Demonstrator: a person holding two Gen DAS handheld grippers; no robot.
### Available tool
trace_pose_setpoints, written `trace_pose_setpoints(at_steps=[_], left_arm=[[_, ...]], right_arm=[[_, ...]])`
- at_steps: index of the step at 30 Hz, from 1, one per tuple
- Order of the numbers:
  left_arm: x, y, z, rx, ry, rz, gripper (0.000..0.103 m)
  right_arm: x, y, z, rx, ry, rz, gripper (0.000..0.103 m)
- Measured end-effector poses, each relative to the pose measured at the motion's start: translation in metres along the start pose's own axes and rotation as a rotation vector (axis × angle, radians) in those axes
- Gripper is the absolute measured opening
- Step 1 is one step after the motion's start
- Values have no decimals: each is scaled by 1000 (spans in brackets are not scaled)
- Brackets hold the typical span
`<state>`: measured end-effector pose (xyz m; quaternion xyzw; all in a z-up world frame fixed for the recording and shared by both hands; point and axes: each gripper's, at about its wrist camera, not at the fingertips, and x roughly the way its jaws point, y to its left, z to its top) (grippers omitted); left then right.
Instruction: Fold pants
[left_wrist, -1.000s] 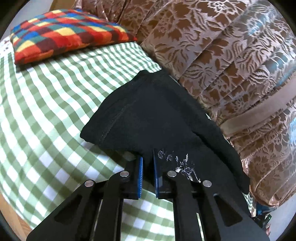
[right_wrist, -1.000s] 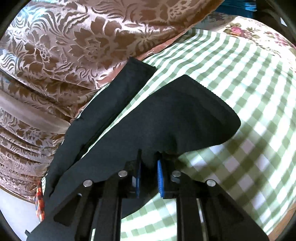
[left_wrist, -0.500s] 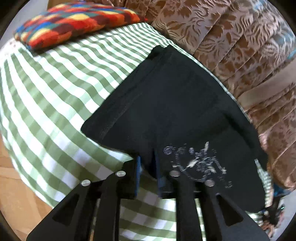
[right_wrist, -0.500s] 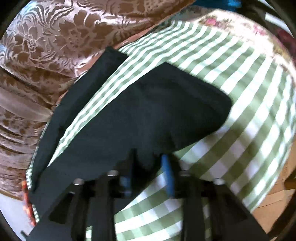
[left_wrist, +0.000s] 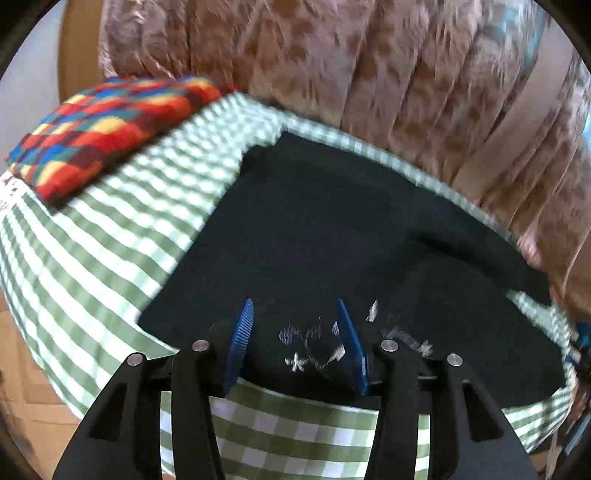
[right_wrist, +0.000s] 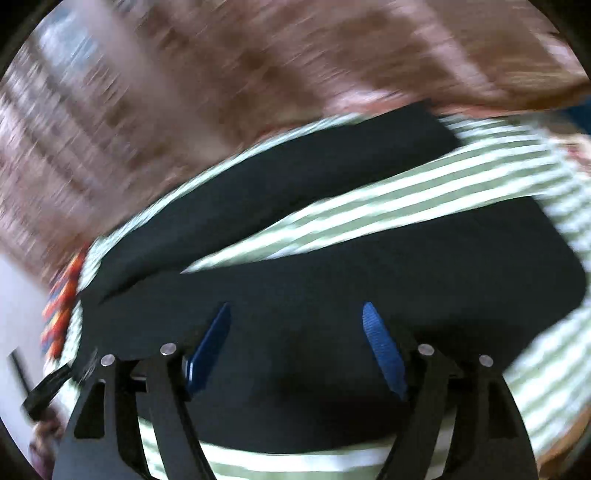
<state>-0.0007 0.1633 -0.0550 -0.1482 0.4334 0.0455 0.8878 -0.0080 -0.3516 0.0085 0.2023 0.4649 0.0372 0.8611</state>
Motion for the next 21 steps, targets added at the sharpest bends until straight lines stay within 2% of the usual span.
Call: trace_pose_setpoints(at_steps=[1, 2, 3, 5, 8, 9, 13, 16, 19, 21], left_arm=[[12, 3, -4, -3, 47, 37, 46], [19, 8, -7, -11, 79, 62, 42], [24, 17, -13, -27, 91, 63, 39], [19, 30, -18, -49, 64, 34, 32], [12, 39, -9, -89, 71, -12, 31], [8, 38, -5, -95, 63, -26, 31], [1, 34, 48, -112, -15, -117, 31], [14, 27, 90, -143, -6, -209, 32], [45, 17, 138, -171, 14, -217, 46], [68, 14, 169, -206, 32, -225, 46]], right_arm=[[11, 11, -4, -26, 35, 20, 74], [21, 22, -8, -51, 64, 29, 74], [34, 26, -14, -66, 102, 24, 74], [55, 19, -20, -54, 175, -20, 75], [50, 18, -19, -76, 155, -10, 75], [44, 20, -19, -78, 140, 3, 78], [30, 28, -17, -86, 90, 38, 79], [36, 54, -19, -97, 77, 50, 80], [41, 66, -19, -114, 71, 42, 81], [50, 68, -17, -98, 88, 45, 83]])
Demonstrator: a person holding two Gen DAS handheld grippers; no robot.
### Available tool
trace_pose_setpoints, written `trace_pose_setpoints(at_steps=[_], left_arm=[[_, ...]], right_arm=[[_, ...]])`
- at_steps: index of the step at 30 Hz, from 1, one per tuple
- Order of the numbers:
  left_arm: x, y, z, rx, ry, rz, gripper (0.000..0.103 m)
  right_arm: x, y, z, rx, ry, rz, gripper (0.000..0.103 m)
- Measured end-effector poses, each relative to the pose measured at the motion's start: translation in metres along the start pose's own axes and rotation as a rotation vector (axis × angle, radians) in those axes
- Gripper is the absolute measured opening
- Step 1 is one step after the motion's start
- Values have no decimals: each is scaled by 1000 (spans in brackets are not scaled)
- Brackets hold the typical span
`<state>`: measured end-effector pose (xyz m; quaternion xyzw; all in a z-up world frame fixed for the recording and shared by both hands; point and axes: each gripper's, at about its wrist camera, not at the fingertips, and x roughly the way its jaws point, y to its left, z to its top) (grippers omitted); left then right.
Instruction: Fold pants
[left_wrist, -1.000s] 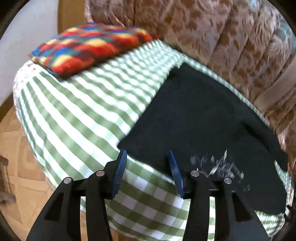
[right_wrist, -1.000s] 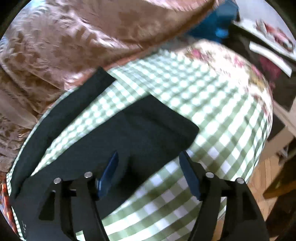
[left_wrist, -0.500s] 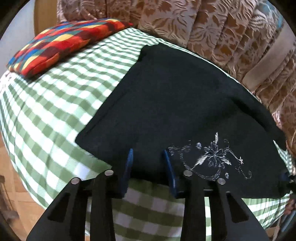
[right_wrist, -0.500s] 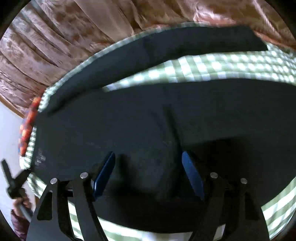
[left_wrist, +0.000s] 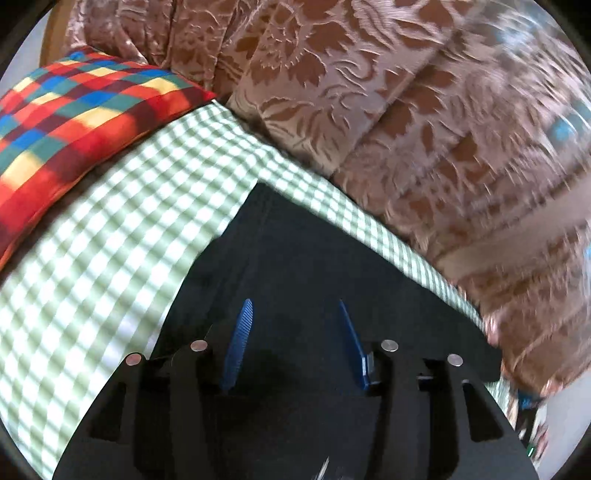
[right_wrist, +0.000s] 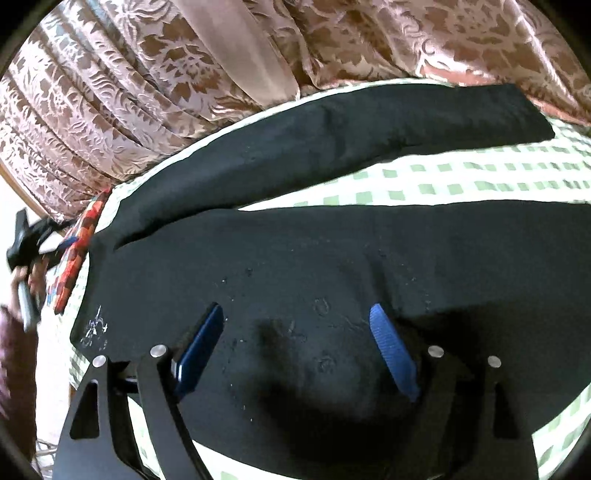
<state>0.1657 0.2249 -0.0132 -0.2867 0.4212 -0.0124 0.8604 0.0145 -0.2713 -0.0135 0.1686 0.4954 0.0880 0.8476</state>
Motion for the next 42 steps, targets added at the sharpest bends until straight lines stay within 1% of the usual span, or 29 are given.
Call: trace_pose_setpoints(at_steps=[2, 3, 4, 5, 6, 7, 10, 12, 14, 16, 17, 18, 19, 20, 22, 23, 26, 27, 29, 31, 33, 34, 35, 36, 37, 39, 41, 42], left_arm=[[22, 0, 27, -48, 34, -26, 46], [35, -2, 43, -62, 34, -5, 46], [46, -5, 54, -55, 31, 21, 46], [54, -6, 61, -48, 35, 33, 47], [68, -5, 71, -60, 60, 47, 50], [80, -2, 79, -82, 80, 69, 56], [105, 3, 96, -102, 87, 141, 57], [121, 7, 104, -124, 104, 161, 57], [133, 11, 108, -146, 113, 204, 57], [149, 12, 110, -127, 143, 235, 56], [156, 10, 110, -101, 165, 261, 35], [162, 6, 109, -56, 170, 305, 23], [162, 2, 108, -32, 152, 318, 12], [159, -2, 107, -21, 126, 301, 6], [139, -21, 101, 54, 33, 265, 5], [132, -27, 98, 80, 11, 250, 5], [88, -51, 82, 165, -89, 154, 5], [67, -59, 71, 199, -134, 100, 5], [31, -69, 52, 252, -186, 32, 5], [6, -78, 36, 281, -214, -24, 5], [-20, -84, 15, 316, -243, -63, 5], [-29, -83, 8, 324, -250, -87, 5], [-42, -83, -2, 329, -254, -111, 5], [-55, -82, -15, 337, -263, -136, 5], [-64, -79, -24, 341, -266, -156, 5], [-83, -73, -46, 348, -267, -200, 5], [-96, -66, -67, 355, -263, -232, 5], [-99, -63, -75, 361, -258, -235, 5]], right_arm=[[11, 0, 1, 13, 22, 0, 83], [15, -1, 2, 21, 34, 2, 84], [19, -3, 1, 32, 41, -16, 84], [20, -2, 2, 35, 41, -13, 87], [21, -2, 2, 43, 39, -2, 90], [21, -2, 3, 50, 37, 4, 91], [24, -2, 5, 56, 41, -5, 92], [26, -1, 6, 53, 43, -10, 94], [26, -1, 6, 52, 43, -14, 94], [27, 0, 6, 43, 44, -25, 94], [27, 1, 6, 34, 45, -33, 94], [28, 3, 5, 22, 45, -45, 94], [29, 5, 5, 11, 45, -55, 94], [29, 6, 4, 1, 45, -63, 95], [31, 8, 3, -19, 45, -74, 95], [32, 8, 3, -22, 45, -77, 95], [31, 6, 2, -22, 40, -71, 95], [31, 6, 2, -23, 38, -71, 95], [31, 7, 2, -34, 39, -78, 95], [31, 9, 3, -46, 46, -85, 95], [30, 9, 5, -45, 55, -83, 93], [29, 9, 7, -43, 60, -80, 91], [27, 9, 10, -40, 62, -74, 83], [24, 9, 15, -32, 61, -49, 75], [22, 9, 19, -19, 63, -25, 72], [19, 10, 31, -3, 58, 21, 58], [18, 13, 46, 11, 51, 67, 55], [20, 14, 56, 29, 49, 99, 53]])
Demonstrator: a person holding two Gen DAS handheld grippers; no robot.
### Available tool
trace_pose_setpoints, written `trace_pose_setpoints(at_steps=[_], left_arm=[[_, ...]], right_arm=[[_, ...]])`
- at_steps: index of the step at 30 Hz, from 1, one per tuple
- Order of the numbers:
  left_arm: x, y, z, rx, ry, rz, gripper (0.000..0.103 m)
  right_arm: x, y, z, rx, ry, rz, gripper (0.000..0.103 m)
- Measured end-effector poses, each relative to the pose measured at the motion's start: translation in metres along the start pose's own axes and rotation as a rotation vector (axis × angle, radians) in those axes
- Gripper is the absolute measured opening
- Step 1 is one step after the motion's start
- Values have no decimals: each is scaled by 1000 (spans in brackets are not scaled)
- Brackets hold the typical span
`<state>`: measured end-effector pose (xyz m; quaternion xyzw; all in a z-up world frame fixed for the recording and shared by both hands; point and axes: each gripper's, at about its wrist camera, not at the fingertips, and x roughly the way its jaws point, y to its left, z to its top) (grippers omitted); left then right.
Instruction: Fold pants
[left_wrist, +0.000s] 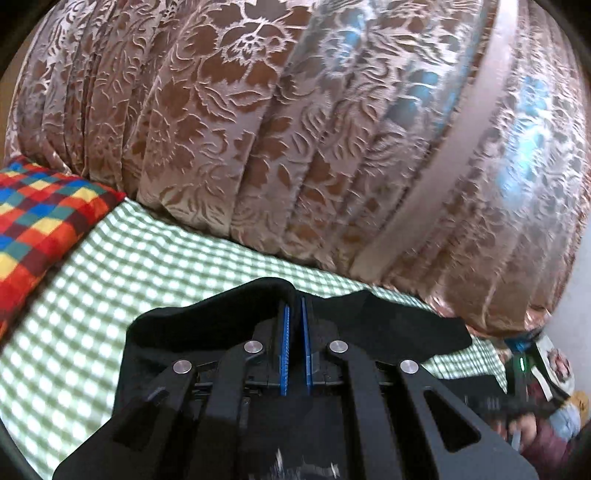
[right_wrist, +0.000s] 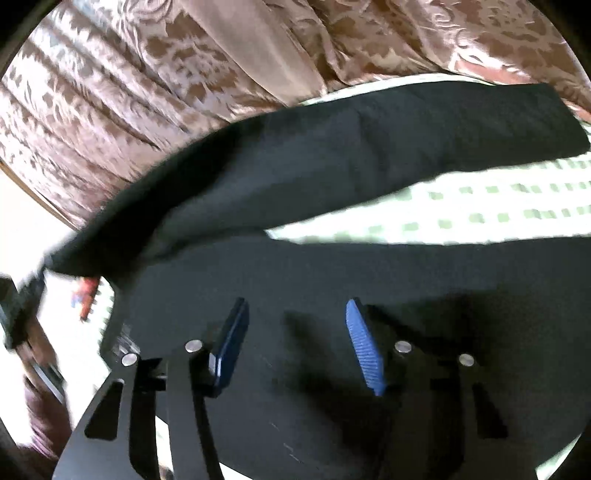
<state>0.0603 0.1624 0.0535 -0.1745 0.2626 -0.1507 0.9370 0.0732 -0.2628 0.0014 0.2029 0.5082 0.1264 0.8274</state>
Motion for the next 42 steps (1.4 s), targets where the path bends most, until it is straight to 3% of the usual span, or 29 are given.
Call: trace_pose_setpoints(at_steps=[9, 17, 19, 20, 21, 22, 26, 29, 33, 37, 42], left_arm=[[-32, 1, -45, -10, 29, -47, 5], [-35, 11, -57, -22, 57, -62, 5], [-35, 11, -57, -10, 64, -65, 5], [-34, 12, -56, -5, 68, -64, 5], [-34, 12, -54, -2, 69, -59, 5], [-33, 13, -53, 0, 70, -52, 5], [-22, 28, -26, -18, 40, 38, 5], [-12, 47, 2, -58, -8, 109, 5], [-11, 58, 18, -62, -44, 146, 5], [-23, 72, -4, -110, -25, 150, 5], [-35, 91, -61, -204, 73, 169, 5]], right_arm=[[42, 22, 100, 161, 11, 203, 52], [100, 17, 160, 323, 48, 139, 51], [111, 11, 167, 350, 52, 118, 36], [115, 10, 169, 353, 54, 110, 19], [116, 10, 171, 334, 50, 76, 10], [115, 11, 172, 315, 44, 57, 9], [91, 17, 163, 247, -7, 85, 9], [51, 25, 146, 181, -65, 148, 9], [3, 39, 110, 69, -108, 206, 9], [-25, 49, 53, -14, -84, 235, 9], [-24, 45, -19, -33, -3, 212, 7]])
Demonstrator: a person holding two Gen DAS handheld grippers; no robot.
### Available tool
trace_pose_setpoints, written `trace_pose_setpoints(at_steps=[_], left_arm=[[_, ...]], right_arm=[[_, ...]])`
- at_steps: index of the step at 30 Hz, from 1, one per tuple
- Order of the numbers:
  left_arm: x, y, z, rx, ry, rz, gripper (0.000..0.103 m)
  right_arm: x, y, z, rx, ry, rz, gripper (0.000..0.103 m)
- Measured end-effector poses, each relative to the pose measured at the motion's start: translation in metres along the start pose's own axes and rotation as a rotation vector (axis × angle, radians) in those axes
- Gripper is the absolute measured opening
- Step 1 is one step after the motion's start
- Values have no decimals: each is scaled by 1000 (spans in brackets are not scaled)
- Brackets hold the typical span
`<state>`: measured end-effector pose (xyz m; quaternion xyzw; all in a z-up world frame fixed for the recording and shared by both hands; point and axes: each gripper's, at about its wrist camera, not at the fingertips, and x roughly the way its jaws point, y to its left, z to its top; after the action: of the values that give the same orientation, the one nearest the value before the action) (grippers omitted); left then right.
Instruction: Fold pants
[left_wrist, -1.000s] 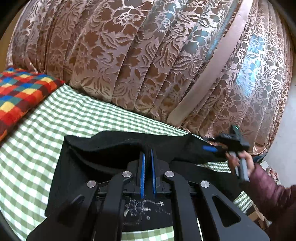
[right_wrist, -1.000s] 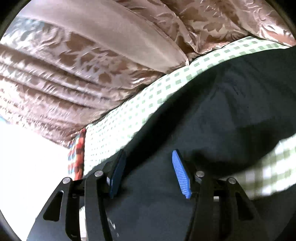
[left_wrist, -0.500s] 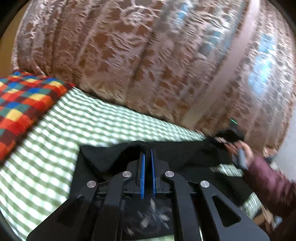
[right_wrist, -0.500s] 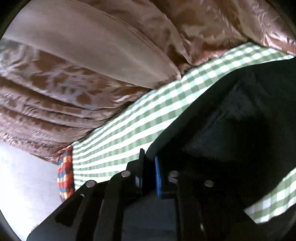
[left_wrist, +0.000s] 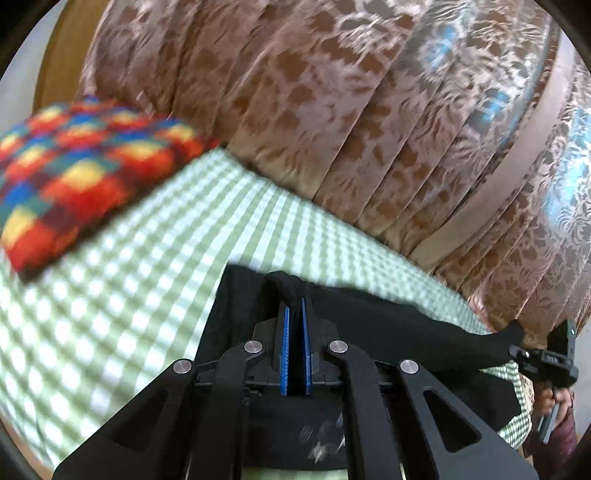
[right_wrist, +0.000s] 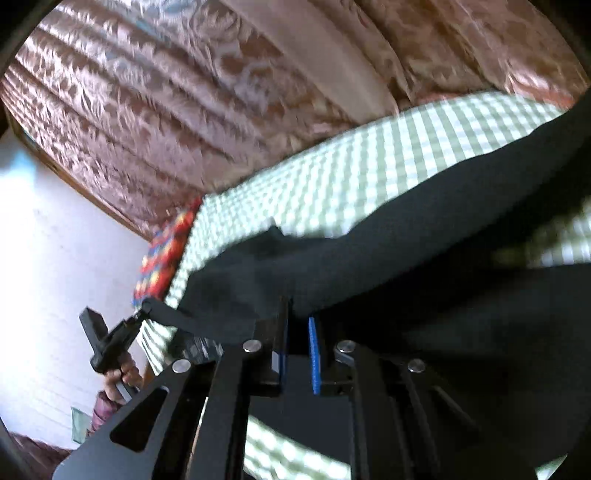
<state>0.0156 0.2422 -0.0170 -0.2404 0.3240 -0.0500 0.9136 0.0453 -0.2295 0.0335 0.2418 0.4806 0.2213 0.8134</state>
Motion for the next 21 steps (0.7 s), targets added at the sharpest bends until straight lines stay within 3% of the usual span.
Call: trace_pose_setpoints(at_steps=[4, 6, 7, 8, 11, 14, 16, 18, 21], left_arm=[[2, 22, -37, -99, 80, 11, 7], [-2, 30, -46, -150, 89, 16, 22], [-6, 36, -50, -195, 91, 19, 37], [-10, 41, -53, -230, 89, 17, 43], [-30, 55, -62, -367, 69, -49, 43], [-40, 50, -68, -413, 62, -124, 43], [-36, 46, -69, -450, 75, -149, 56], [-23, 41, -70, -484, 130, -146, 58], [-14, 32, -69, -503, 150, -160, 58]], right_arm=[[13, -20, -36, 60, 59, -25, 7], [19, -26, -45, 70, 81, -39, 7], [20, -28, -48, 72, 89, -47, 7], [22, -29, -49, 71, 93, -55, 7], [26, -35, -49, 83, 91, -56, 7], [28, -36, -49, 84, 90, -53, 7], [29, -37, -48, 86, 85, -46, 7], [28, -36, -48, 77, 81, -46, 7], [28, -34, -49, 63, 80, -52, 7]])
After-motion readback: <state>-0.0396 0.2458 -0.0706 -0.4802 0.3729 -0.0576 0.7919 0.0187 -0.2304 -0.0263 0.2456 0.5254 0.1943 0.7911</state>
